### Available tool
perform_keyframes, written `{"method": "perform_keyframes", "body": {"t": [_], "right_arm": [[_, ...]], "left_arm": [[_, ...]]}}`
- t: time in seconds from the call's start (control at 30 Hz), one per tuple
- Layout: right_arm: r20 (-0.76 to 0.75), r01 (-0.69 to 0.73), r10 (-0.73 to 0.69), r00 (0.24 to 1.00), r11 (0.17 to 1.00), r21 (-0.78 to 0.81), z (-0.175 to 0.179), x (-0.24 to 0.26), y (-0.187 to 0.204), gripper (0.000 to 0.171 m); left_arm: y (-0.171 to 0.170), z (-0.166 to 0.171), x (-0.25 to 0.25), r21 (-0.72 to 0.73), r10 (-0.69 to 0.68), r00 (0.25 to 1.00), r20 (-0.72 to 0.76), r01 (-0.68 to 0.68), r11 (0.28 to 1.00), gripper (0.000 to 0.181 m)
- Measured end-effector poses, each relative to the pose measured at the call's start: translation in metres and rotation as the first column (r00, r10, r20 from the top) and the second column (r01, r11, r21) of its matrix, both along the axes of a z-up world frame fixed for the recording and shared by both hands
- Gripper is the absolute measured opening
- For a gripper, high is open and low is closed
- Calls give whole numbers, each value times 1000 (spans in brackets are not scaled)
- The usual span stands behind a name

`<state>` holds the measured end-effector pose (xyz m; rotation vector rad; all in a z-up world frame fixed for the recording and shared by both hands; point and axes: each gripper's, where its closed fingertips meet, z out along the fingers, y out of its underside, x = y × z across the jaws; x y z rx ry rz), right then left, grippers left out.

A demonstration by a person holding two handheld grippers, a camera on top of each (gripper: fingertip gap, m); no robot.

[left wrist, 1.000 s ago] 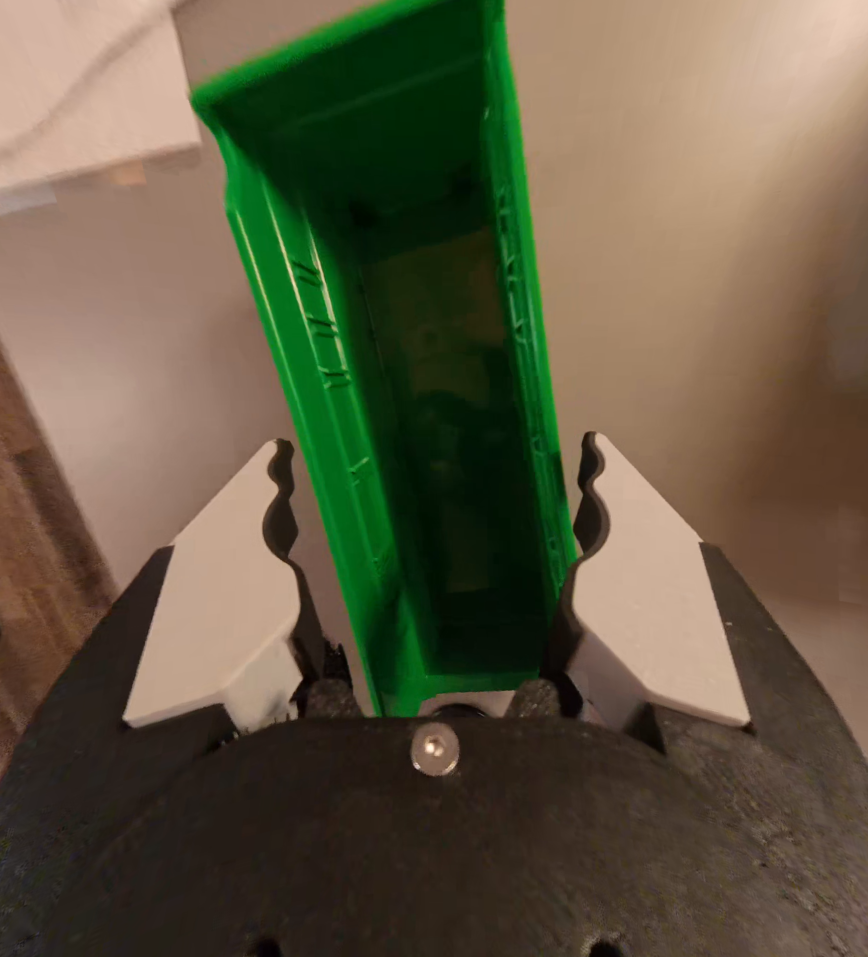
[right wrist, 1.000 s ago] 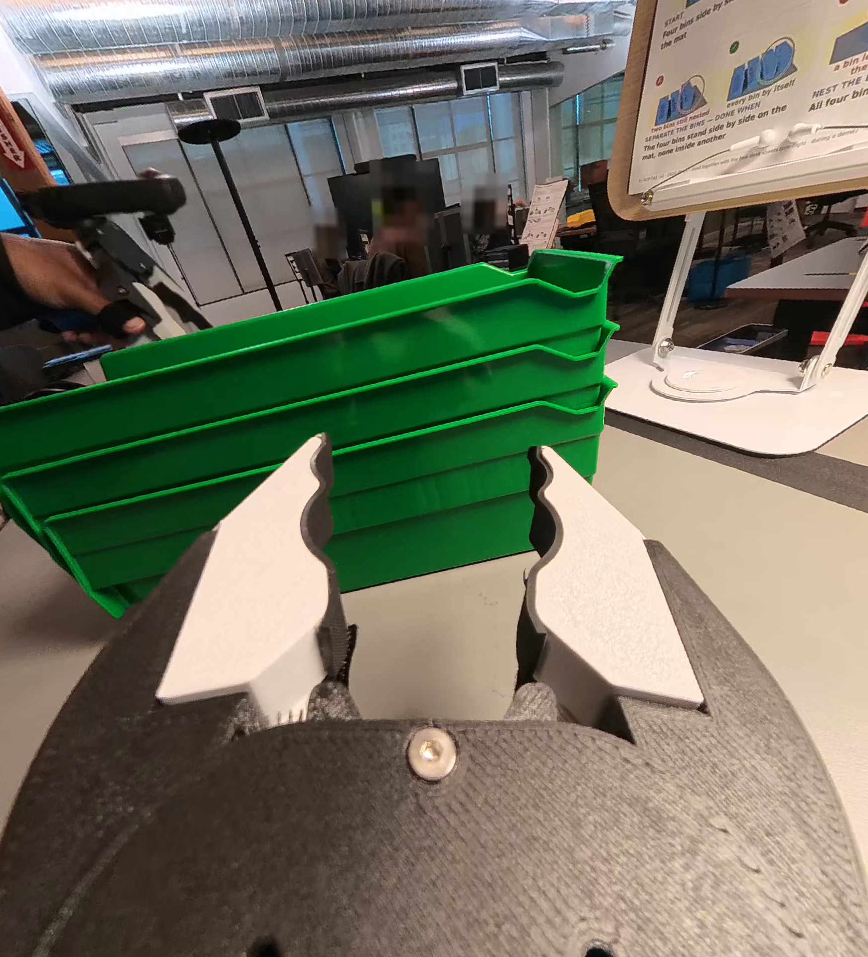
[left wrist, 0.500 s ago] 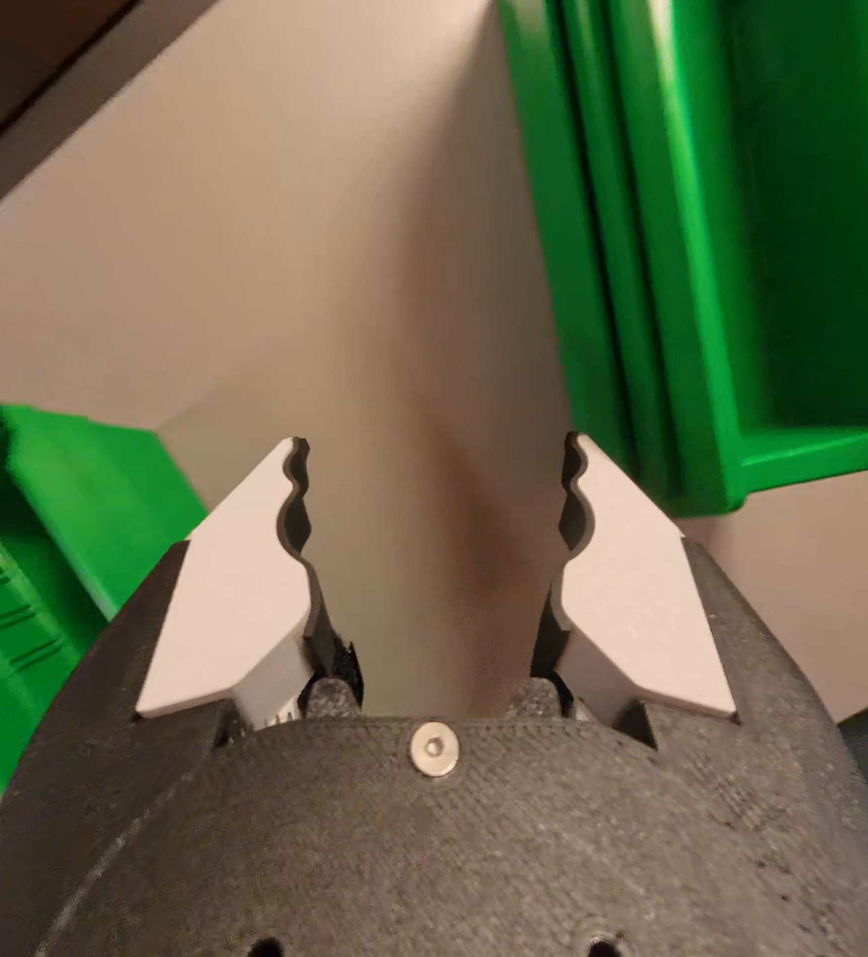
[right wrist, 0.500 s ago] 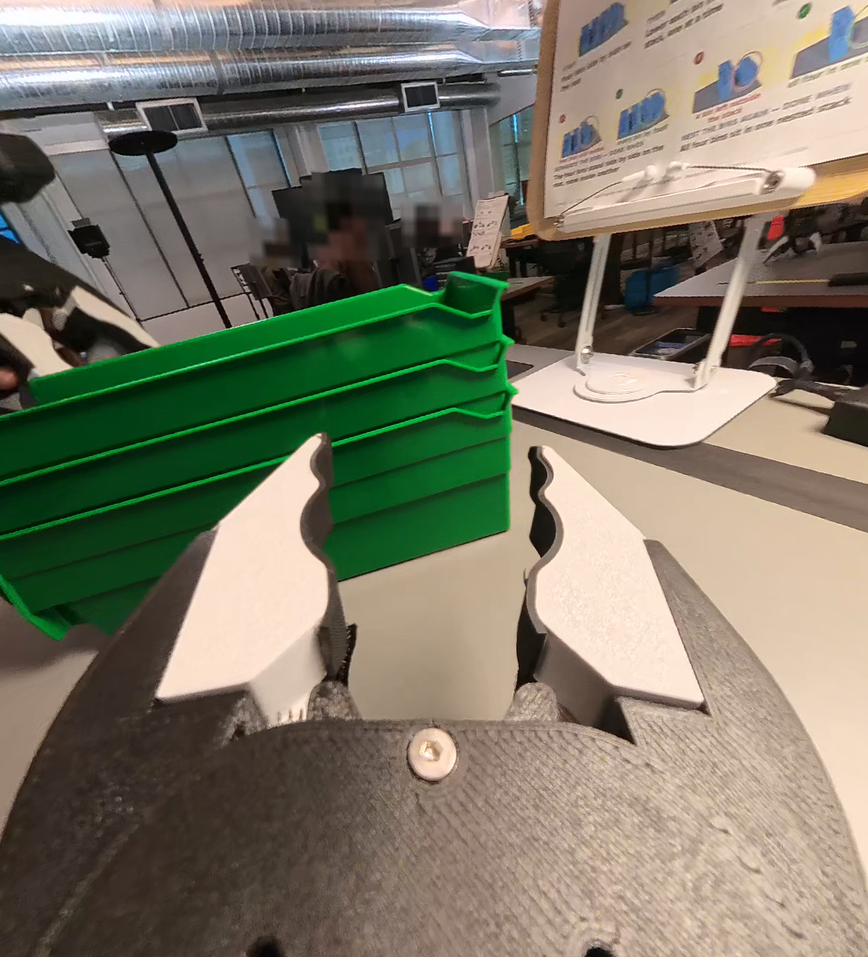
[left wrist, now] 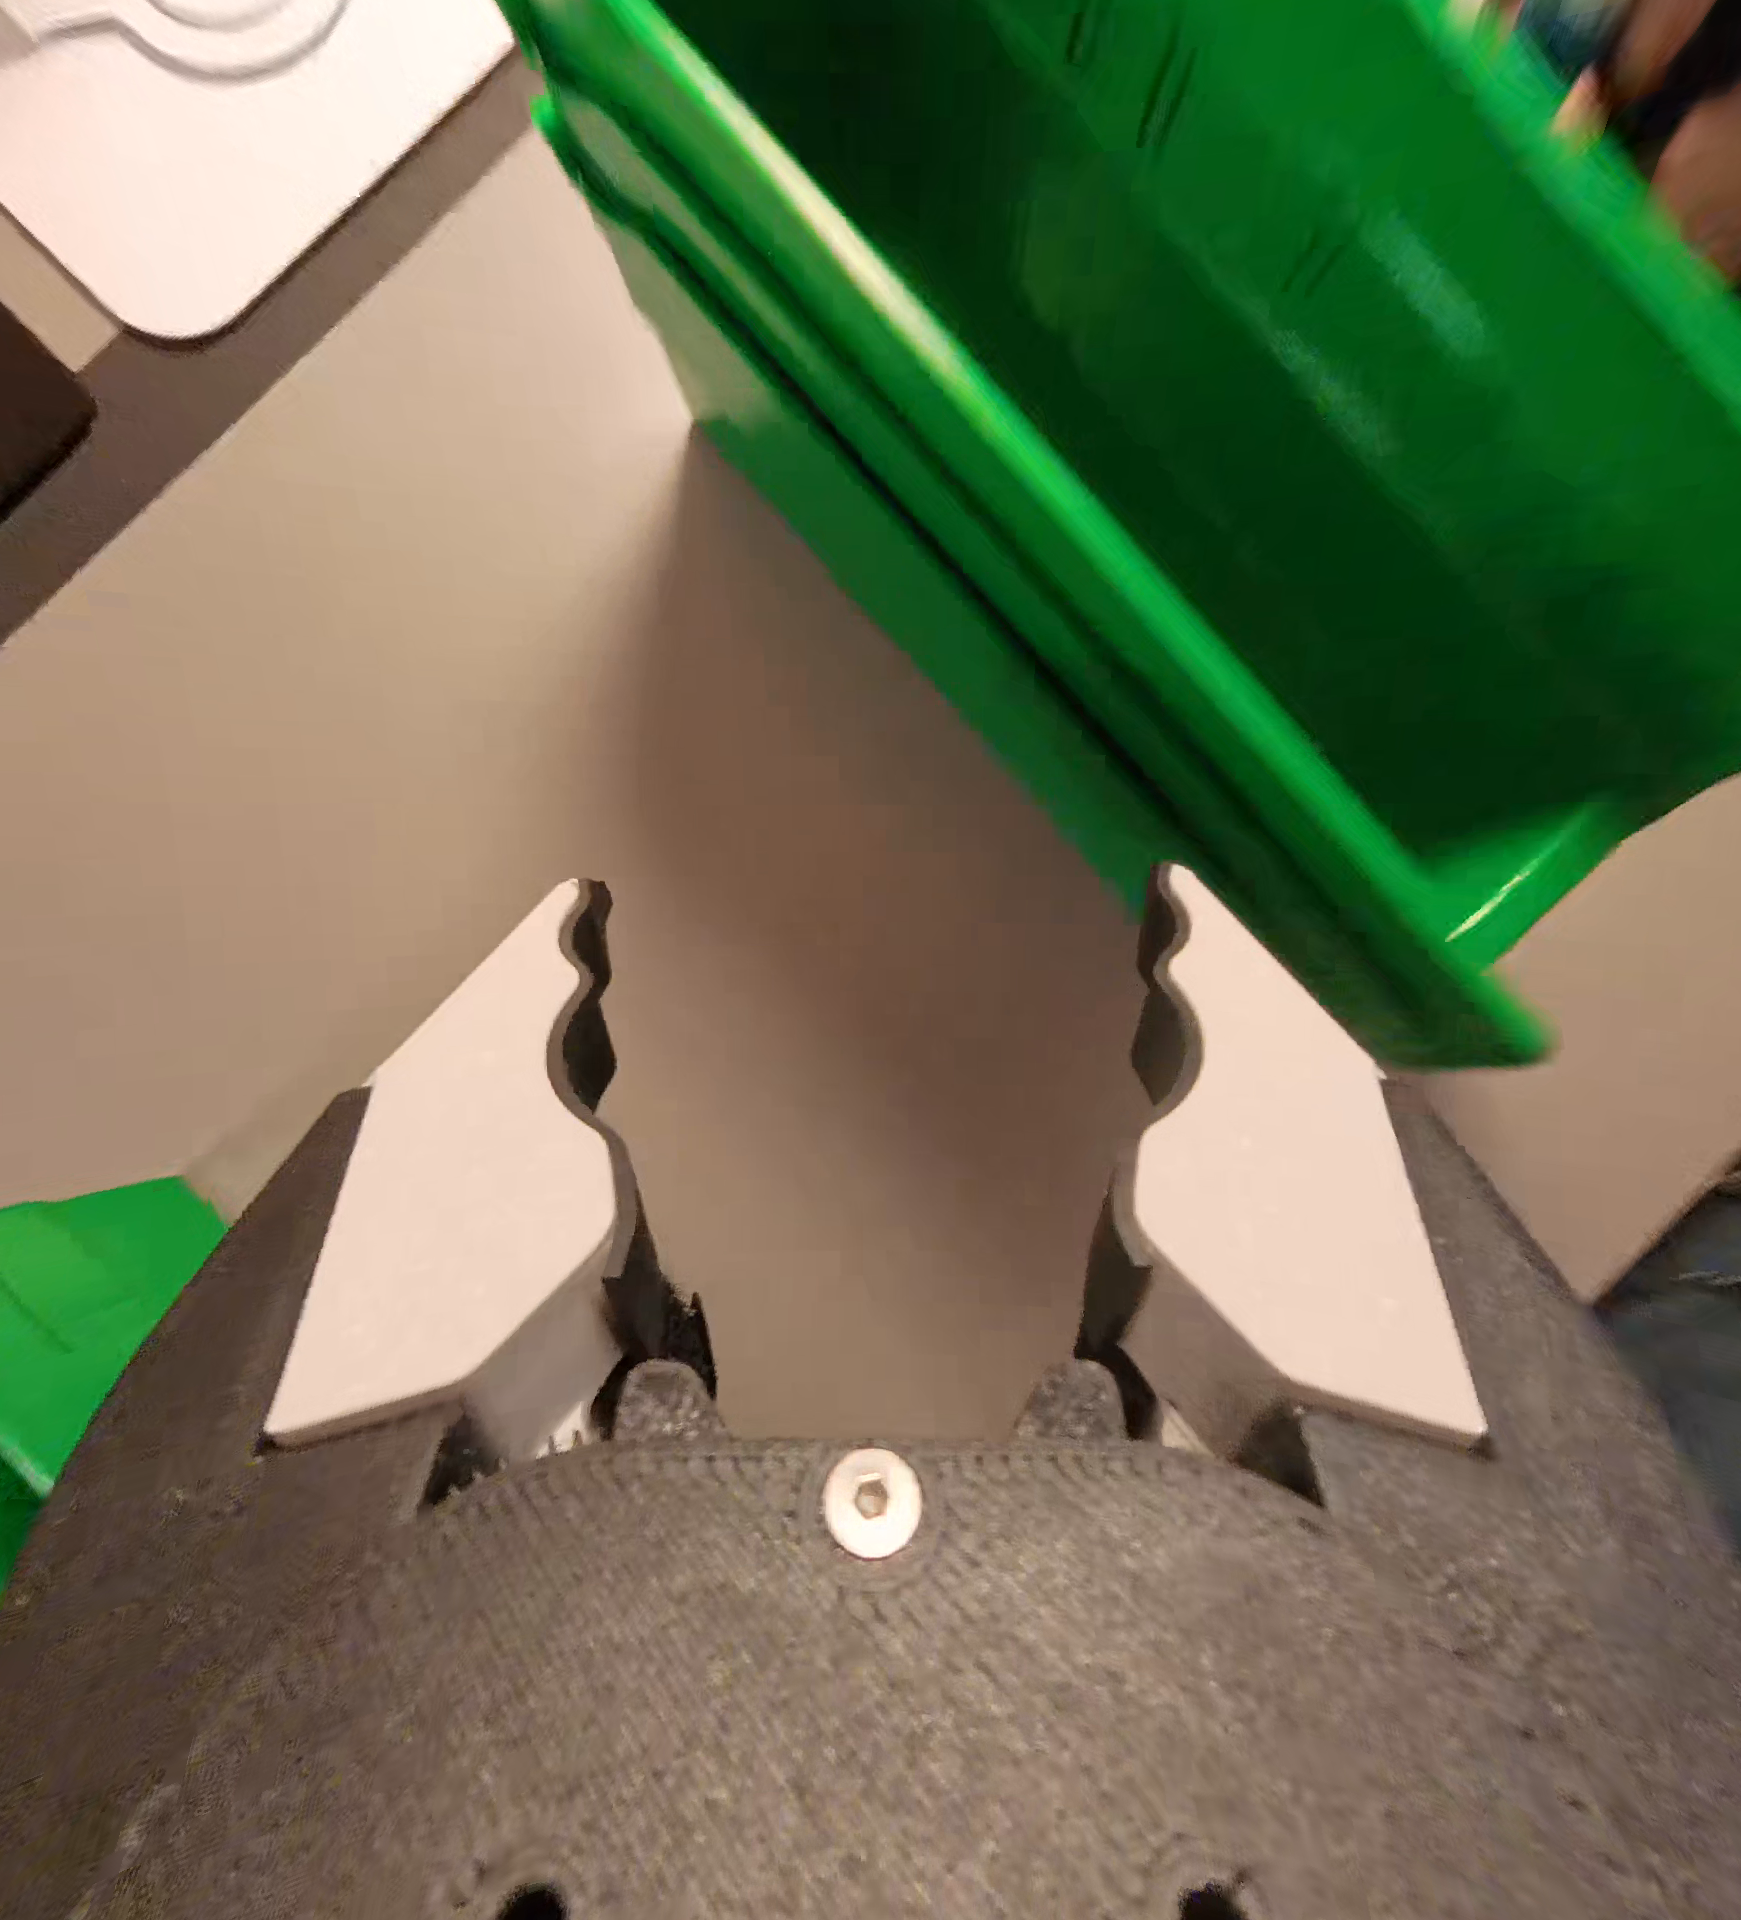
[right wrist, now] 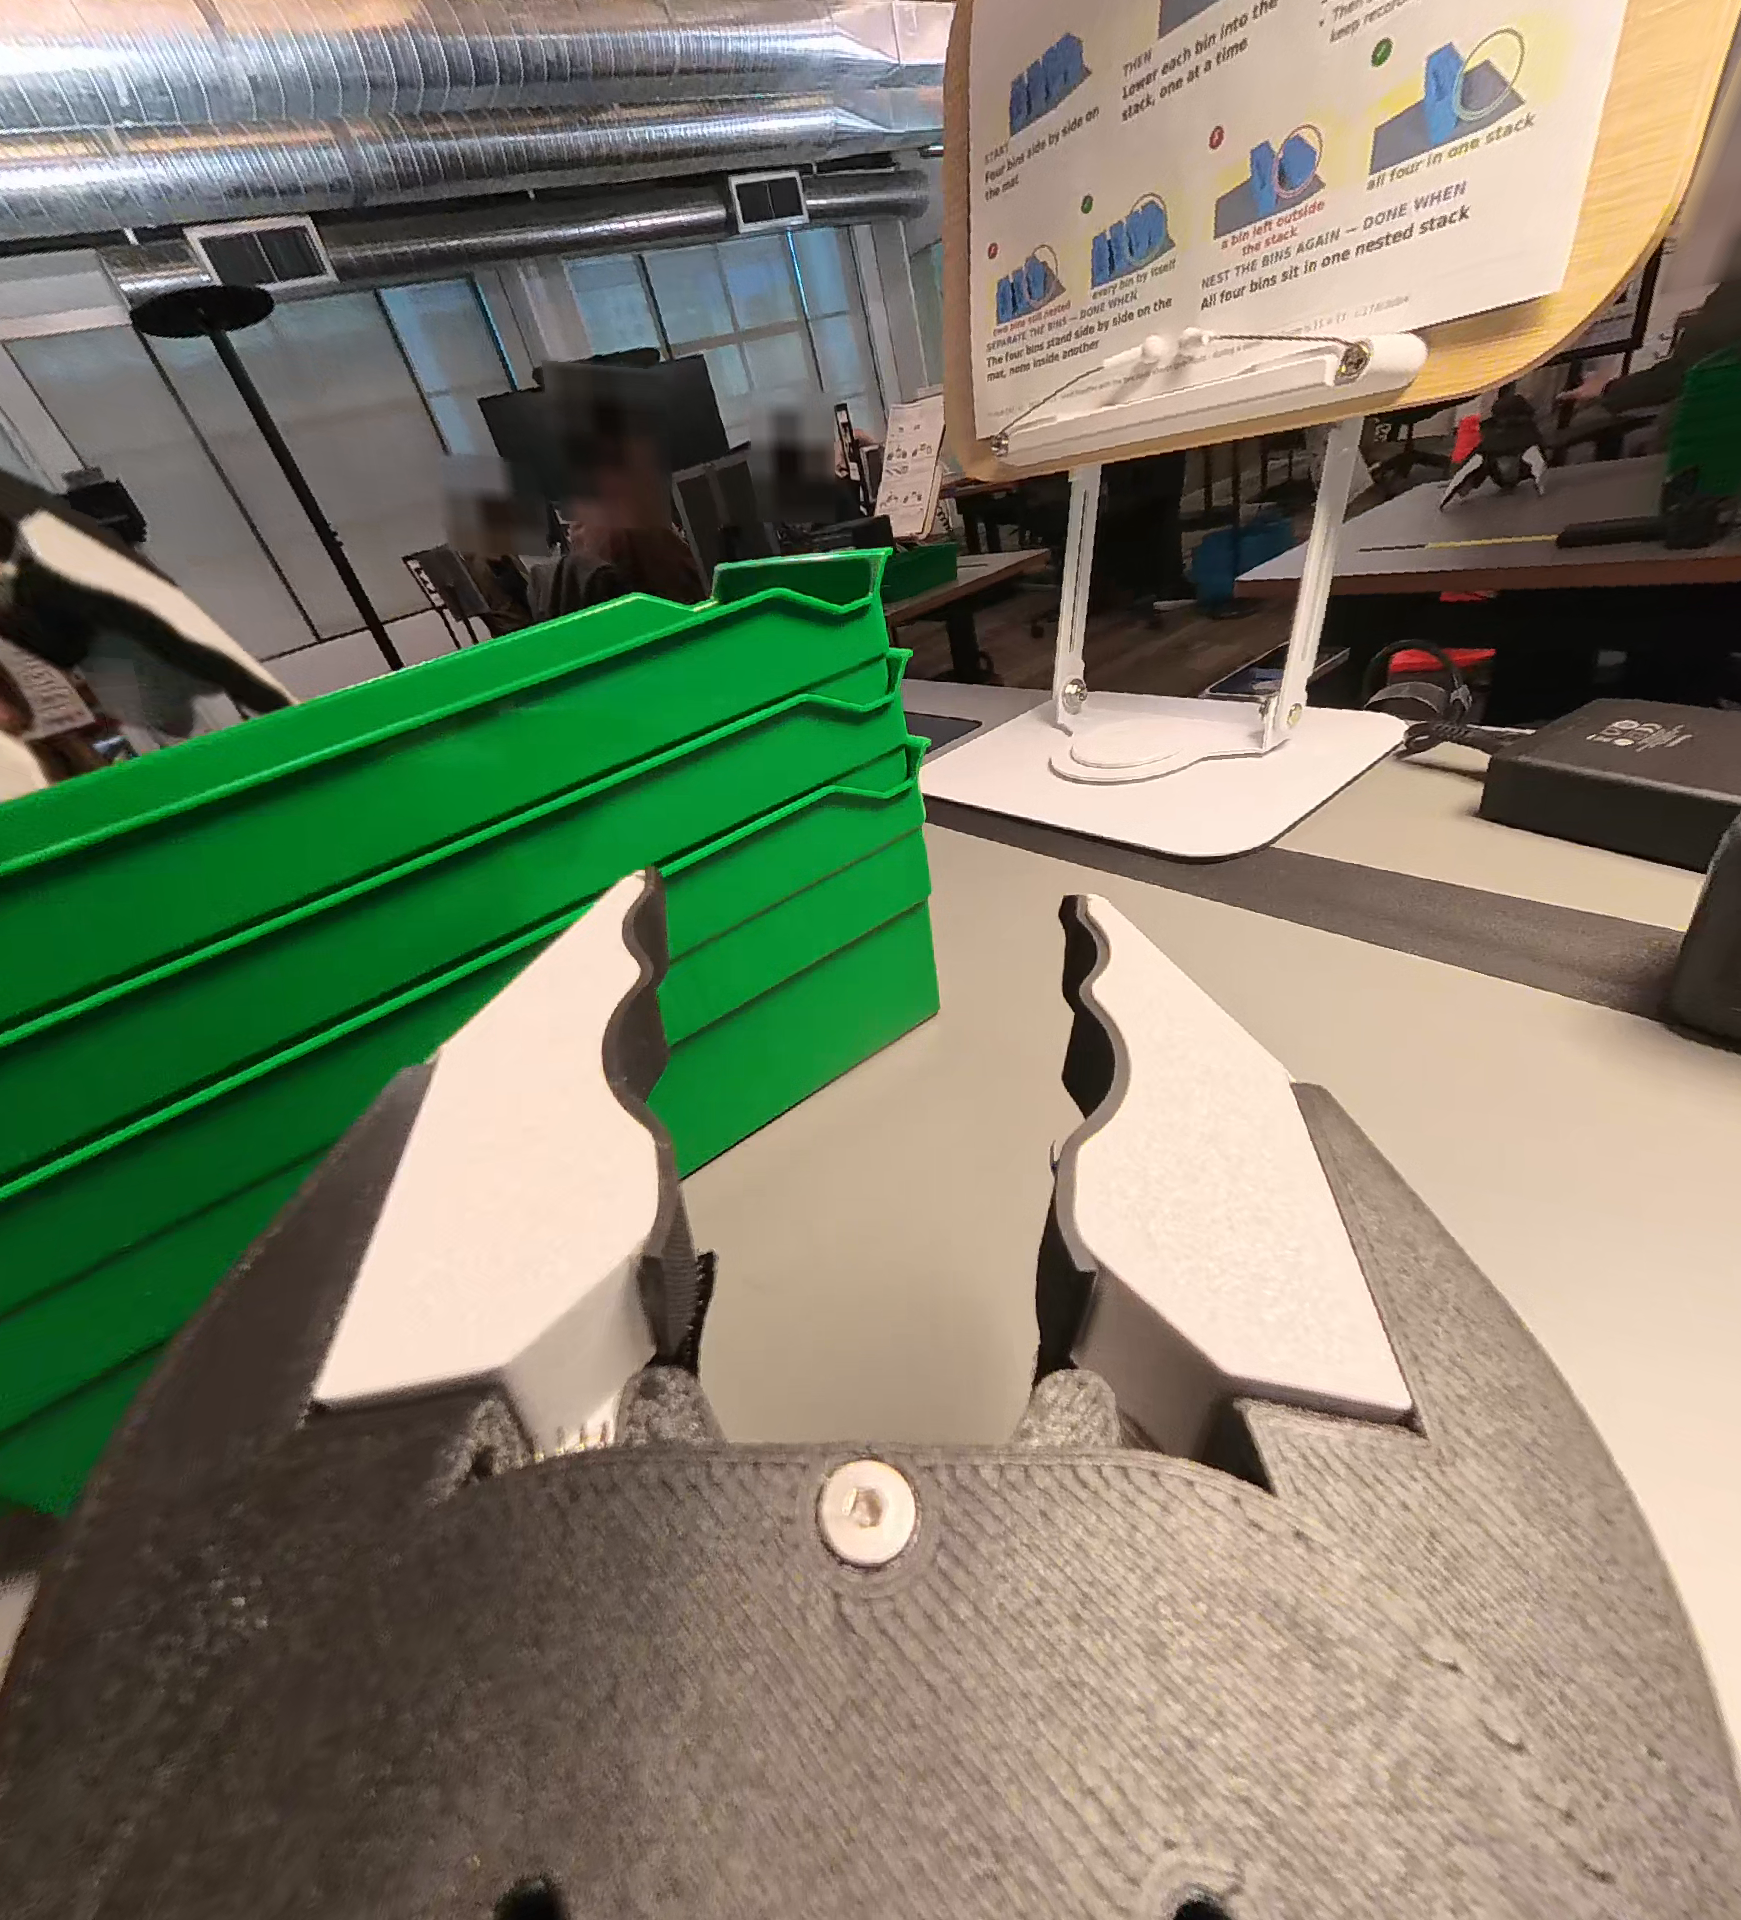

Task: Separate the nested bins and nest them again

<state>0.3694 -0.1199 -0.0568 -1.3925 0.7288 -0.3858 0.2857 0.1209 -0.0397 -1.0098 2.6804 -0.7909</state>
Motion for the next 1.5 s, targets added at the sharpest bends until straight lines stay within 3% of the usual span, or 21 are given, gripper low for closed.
{"method": "perform_keyframes", "body": {"t": [0.03, 0.2, 0.43, 0.73, 1.03, 1.5], "right_arm": [[2, 0, 0, 1000, 1000, -5, 0, 0, 1, 77], [14, -3, 3, 1000, 1000, -24, -1, -1, 3, 77], [15, -9, 9, 1000, 1000, -30, -1, -2, 4, 77], [18, -30, 31, 999, 999, -44, -2, 2, 12, 77], [32, -29, 31, 999, 998, -58, -2, -1, 14, 77], [27, -40, 42, 999, 997, -67, -3, -2, 15, 77]], "left_arm": [[-8, 11, 2, -55, 31, 999, -44, -34, 998, 108], [-62, 32, 14, -145, 161, 958, -237, -199, 969, 129], [-112, 10, 37, 87, 214, 965, -151, -203, 975, 137], [-121, -6, 29, 212, 252, 956, -147, -219, 953, 144], [-119, -10, 31, 196, 293, 945, -149, -262, 945, 141], [-115, 0, 31, 154, 318, 926, -203, -291, 944, 108]]}}
